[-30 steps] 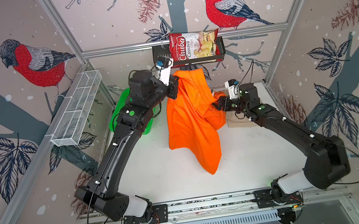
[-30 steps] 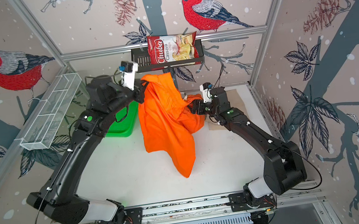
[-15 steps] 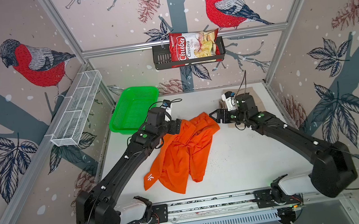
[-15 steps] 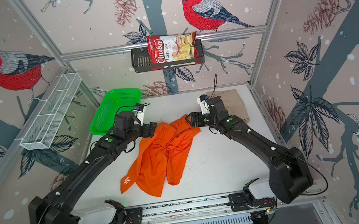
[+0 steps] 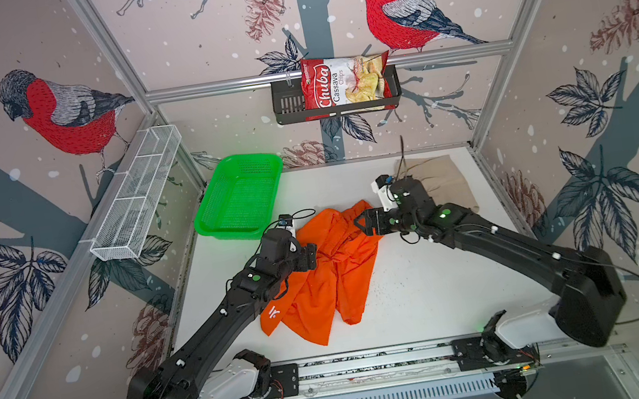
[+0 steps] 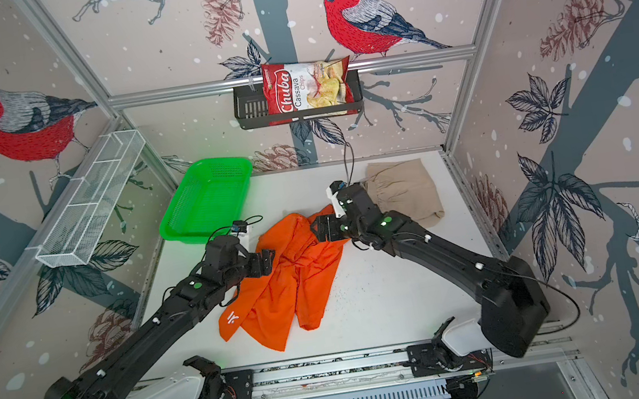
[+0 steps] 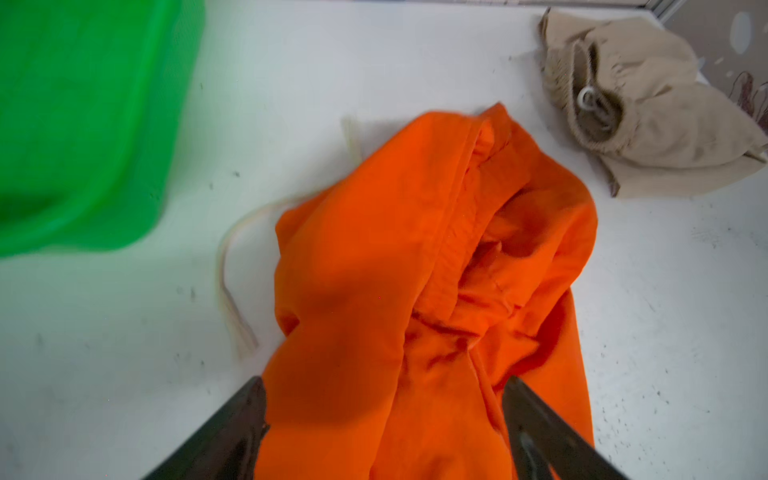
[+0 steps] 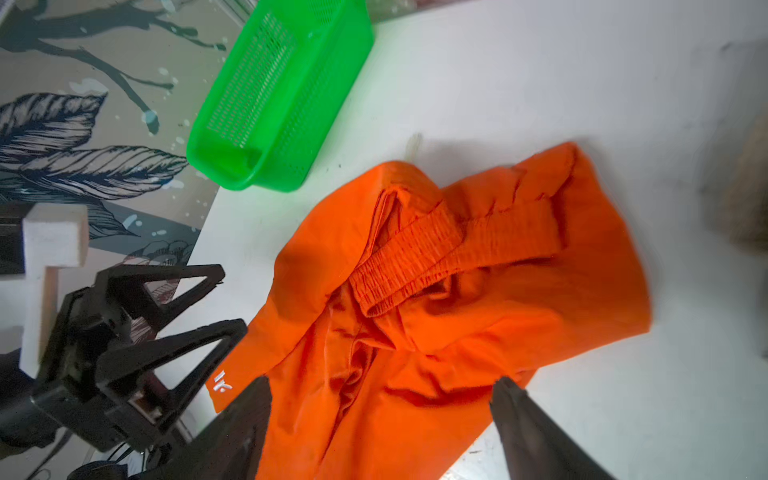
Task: Fold and stack the shorts
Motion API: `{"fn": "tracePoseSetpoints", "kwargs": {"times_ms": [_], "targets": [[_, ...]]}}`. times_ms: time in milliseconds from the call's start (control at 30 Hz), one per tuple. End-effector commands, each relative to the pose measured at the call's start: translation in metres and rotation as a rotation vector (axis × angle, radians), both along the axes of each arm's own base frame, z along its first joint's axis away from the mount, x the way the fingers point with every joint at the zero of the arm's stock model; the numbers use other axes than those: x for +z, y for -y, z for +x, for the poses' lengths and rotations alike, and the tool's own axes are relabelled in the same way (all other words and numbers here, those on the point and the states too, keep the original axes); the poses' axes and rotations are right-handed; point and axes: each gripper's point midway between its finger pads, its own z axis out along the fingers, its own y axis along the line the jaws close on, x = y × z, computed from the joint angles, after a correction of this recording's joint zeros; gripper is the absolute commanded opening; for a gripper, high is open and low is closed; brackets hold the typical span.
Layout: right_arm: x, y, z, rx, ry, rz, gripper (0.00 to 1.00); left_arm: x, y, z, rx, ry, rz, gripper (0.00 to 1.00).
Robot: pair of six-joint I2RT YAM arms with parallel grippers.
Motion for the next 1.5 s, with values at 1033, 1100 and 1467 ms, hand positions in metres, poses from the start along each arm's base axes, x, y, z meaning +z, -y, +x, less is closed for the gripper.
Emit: {"fn": "tracePoseSetpoints", "kwargs": {"times_ms": [1033, 1100, 1467], "targets": [[-0.087, 0.022, 0.058, -0.154, -0.224, 0.098, 0.85, -0.026, 0.055, 0.075, -0.068, 0.008, 0.141, 0.97], [-0.089, 0.025, 0.055, -0.157, -0.225, 0.094, 0.85, -0.028, 0.06, 0.086, -0.083, -0.001, 0.172, 0.98], [-0.093, 0.042, 0.045, -0.165, -0.201, 0.073, 0.85, -0.043, 0.037, 0.144, 0.091, -0.004, 0.524, 0.9]]}}
